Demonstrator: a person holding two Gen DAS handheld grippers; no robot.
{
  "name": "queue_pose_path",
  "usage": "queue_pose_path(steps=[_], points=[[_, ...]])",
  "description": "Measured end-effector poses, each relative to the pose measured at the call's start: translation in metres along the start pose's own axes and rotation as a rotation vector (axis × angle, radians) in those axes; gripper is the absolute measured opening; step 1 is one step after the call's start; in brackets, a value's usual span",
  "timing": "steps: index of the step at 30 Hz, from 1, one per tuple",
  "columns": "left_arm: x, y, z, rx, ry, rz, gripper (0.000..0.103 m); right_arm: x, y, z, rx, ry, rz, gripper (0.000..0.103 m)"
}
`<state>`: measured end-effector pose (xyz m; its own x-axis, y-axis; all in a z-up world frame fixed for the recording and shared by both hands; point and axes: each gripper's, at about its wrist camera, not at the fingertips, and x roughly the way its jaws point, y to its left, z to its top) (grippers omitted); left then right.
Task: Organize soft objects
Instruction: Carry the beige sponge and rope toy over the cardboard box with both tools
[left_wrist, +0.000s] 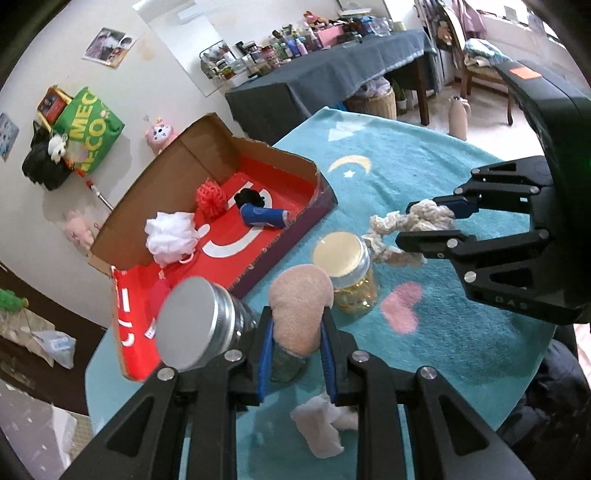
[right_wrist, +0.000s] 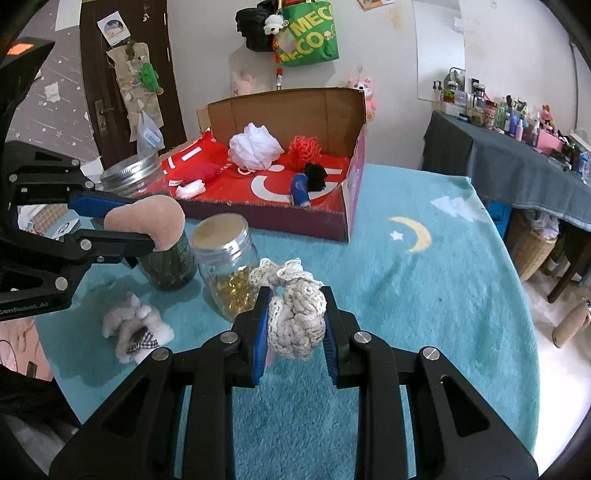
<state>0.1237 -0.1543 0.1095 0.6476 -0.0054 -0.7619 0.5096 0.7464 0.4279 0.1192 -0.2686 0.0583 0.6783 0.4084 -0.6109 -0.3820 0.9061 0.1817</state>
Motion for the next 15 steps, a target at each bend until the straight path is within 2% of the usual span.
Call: queue_pose_path(steps=[11,15], points=[[0.0,0.007,0.023,0.038,0.052,-0.041,0.024,0.001,-0.008,0.007,0.023,-0.012,0.018,0.024],[-0.002,0.012,0.035,0.059,0.055,-0.019,0.024,0.0,-0.01,0.008,0.023,-0.013,0.018,0.024]])
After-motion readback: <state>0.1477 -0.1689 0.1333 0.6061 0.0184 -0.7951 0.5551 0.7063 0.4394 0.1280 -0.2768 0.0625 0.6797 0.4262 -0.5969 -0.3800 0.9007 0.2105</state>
